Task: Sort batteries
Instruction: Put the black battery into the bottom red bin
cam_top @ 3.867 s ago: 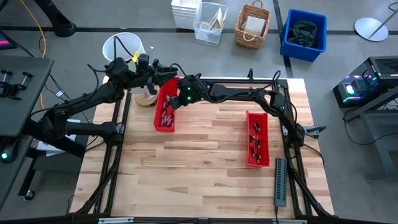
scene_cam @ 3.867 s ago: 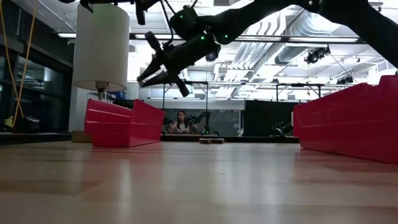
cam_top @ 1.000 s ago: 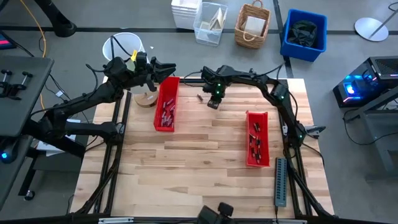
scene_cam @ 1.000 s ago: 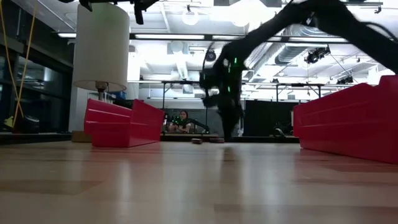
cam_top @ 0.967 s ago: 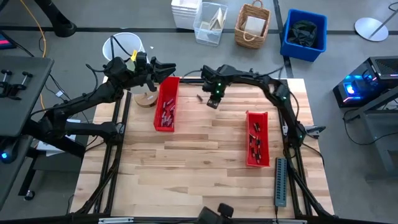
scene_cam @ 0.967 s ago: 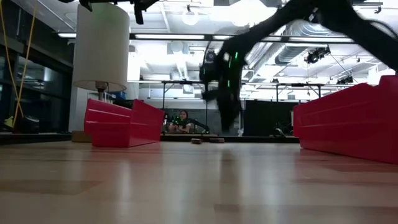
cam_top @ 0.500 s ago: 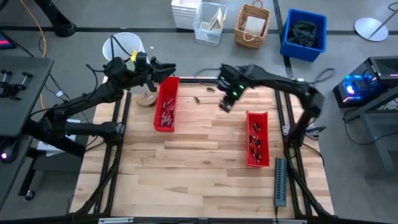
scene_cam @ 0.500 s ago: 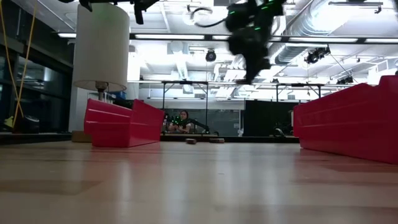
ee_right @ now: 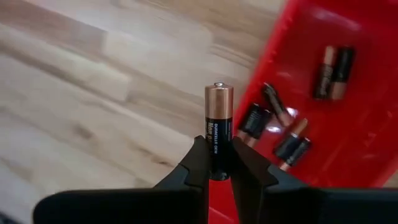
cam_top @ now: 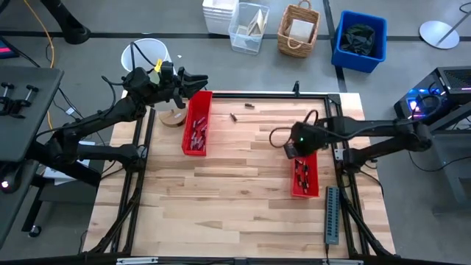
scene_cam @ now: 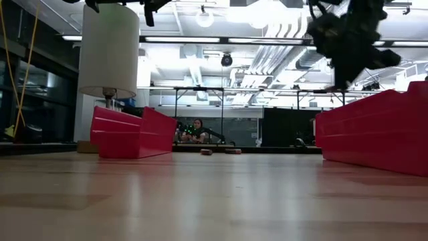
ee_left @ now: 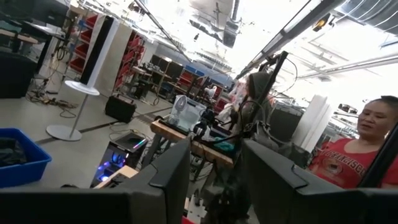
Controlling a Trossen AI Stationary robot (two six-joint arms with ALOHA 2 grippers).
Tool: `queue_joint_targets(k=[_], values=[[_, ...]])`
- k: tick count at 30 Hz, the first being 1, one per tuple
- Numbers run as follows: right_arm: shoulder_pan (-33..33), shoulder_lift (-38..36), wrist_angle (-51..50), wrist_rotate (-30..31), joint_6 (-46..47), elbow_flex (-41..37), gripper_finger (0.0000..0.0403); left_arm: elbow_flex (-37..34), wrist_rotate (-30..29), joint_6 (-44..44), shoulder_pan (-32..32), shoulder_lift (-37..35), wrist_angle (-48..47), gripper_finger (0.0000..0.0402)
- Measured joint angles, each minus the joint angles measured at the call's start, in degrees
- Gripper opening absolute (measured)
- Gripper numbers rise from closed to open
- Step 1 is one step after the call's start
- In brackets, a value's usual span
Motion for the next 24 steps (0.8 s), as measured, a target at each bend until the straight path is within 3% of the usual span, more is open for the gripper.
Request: queue_joint_targets(k=[5, 9, 19, 24], values=[[0.9, 2.8, 0.2, -0.2, 3.1, -2.2, 0.0033, 0.0, 0.0, 0.0, 0.4, 0.0, 0.0, 0.0135], [0.9, 4.8, -3.9, -0.5, 3.4, -2.0, 0.0056, 0.0, 0.0, -0.1, 0.6, 0.0, 0.0, 0.0135], [0.8, 4.7, -8.4, -1.5, 3.1, -2.0, 0.0066, 0.0, 0.0, 0.0, 0.6, 0.0, 0.0, 0.0135], [0.8, 4.7, -8.4, -2.5, 2.2, -2.1, 0.01, 0.0, 0.0, 0.0, 1.2, 0.0, 0.0, 0.0135]])
